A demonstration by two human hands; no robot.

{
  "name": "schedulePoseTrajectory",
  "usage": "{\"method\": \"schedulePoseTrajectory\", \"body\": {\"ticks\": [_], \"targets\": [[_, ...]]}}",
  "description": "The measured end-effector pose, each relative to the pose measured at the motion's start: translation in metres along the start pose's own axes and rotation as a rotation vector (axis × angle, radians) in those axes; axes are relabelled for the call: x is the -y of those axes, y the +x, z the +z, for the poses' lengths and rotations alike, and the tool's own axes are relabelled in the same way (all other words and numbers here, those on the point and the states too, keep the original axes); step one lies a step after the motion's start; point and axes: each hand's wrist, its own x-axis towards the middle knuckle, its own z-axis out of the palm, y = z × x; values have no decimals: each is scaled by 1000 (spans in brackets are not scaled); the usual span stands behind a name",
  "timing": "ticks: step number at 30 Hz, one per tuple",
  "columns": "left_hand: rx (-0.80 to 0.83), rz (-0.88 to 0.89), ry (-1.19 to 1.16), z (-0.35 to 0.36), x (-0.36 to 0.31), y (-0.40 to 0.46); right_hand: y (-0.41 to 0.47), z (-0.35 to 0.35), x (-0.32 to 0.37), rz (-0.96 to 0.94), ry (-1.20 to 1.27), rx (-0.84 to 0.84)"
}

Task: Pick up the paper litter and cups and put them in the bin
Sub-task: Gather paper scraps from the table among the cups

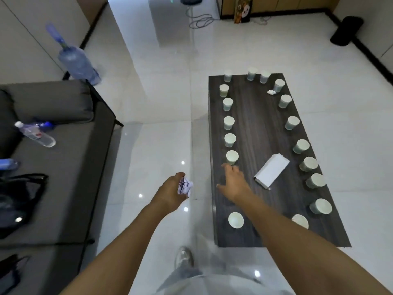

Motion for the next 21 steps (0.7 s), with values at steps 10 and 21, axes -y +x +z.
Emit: {"method": "schedulePoseTrajectory", "body": {"ticks": [10,21], "targets": [[65,107,103,-113,34,134,119,2,91,64,97,-64],[188,143,155,-180,0,362,331,-69,110,175,133,-81]]}}
